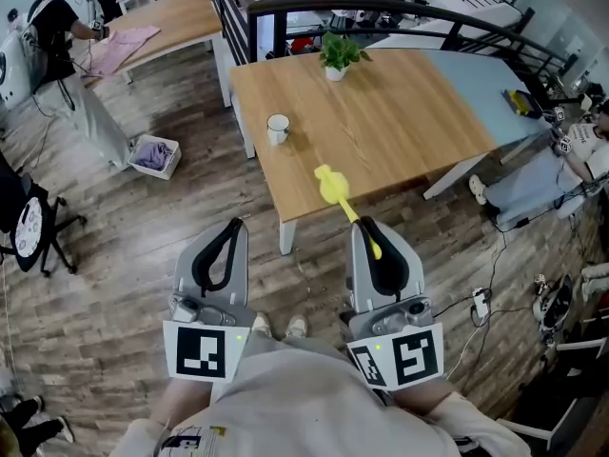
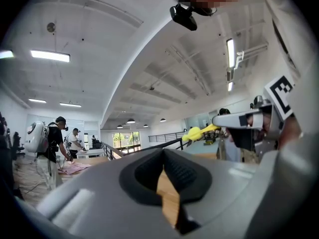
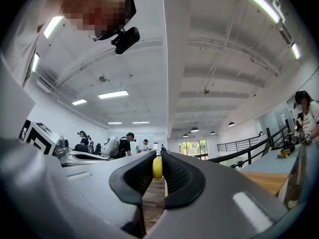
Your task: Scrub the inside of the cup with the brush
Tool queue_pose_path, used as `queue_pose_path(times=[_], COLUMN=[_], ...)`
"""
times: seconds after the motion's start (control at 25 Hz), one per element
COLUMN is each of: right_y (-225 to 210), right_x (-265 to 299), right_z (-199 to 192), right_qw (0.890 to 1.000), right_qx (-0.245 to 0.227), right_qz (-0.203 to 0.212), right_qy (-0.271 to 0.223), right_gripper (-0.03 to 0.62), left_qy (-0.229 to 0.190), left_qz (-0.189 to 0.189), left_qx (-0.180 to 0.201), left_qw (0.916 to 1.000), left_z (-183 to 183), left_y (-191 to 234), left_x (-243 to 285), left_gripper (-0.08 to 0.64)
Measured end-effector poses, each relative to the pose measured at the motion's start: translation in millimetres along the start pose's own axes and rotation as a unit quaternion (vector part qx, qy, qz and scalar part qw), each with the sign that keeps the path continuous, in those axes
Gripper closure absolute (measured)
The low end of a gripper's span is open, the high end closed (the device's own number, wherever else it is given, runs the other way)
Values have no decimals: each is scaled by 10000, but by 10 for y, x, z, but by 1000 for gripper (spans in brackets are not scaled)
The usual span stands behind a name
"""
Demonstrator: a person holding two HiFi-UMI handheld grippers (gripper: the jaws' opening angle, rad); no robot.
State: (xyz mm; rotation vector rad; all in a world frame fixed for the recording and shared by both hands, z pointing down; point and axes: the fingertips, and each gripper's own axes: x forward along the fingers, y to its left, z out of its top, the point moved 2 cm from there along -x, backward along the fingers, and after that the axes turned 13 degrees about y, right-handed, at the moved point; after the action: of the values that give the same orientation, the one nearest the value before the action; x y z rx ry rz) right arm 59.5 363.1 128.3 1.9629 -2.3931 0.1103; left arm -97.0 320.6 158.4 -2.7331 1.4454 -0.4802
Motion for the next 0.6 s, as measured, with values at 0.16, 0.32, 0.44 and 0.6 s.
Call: queue_pose_path(times=[0.16, 0.32, 0.44, 0.6], right_y=[-91, -208, -272, -347], right_x=[-10, -33, -51, -59], right_z=[-73, -104, -129, -130], right_qw=[9999, 9999, 9998, 9997], right_qx=[77, 102, 141, 97], right_qz=[66, 121, 146, 239], right_qy=[32, 12, 14, 11], right_gripper=[557, 557, 557, 557], left_qy=[72, 116, 151, -1], left_qz=[-2, 4, -96, -271], left_qx=[18, 117, -39, -148], left_qw=[10000, 9999, 9998, 9995], left_z=[-20, 0, -6, 93], left_y=[-107, -240, -326, -410], left_x=[56, 135, 177, 247], left_gripper=[558, 558, 558, 558])
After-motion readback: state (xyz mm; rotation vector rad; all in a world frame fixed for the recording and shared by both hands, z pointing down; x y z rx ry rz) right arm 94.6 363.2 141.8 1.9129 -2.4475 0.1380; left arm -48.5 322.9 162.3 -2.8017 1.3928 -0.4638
